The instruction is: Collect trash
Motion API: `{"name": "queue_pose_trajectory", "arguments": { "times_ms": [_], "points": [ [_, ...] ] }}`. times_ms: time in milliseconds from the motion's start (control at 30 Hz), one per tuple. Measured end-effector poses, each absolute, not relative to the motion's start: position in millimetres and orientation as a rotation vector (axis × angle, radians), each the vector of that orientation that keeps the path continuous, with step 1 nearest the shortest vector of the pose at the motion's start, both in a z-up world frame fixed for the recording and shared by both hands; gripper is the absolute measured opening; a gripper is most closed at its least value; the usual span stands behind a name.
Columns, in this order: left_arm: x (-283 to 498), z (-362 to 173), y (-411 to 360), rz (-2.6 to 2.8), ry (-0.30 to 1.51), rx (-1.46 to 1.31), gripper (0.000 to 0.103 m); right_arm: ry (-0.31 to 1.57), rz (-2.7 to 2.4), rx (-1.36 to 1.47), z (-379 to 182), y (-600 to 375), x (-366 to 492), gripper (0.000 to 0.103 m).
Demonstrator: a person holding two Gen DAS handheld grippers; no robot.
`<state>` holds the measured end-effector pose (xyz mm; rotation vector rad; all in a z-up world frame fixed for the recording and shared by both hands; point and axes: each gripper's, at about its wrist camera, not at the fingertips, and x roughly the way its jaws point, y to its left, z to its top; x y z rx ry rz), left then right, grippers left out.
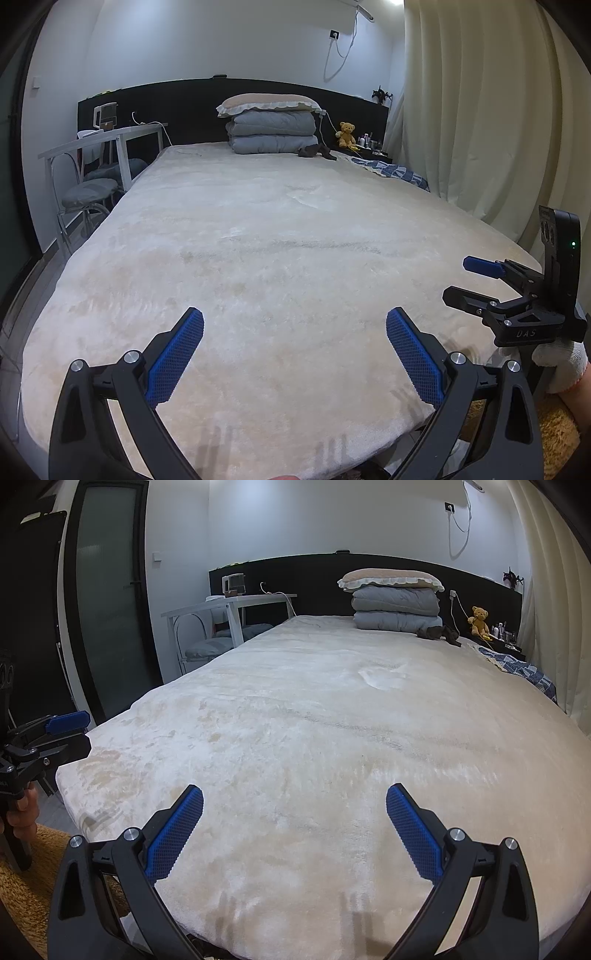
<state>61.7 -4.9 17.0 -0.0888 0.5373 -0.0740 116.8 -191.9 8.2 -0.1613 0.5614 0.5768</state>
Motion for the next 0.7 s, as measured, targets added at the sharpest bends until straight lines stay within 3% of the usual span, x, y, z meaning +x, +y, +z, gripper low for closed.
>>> {"name": "queue_pose_trajectory", "arguments": {
  "times_ms": [700],
  "points": [
    [61.0,16.1,-5.5,-0.069,0.543,-0.078,0.096,0.568,0.573,-0.173,5.0,-189.9,117.8,0.098]
  ]
}}
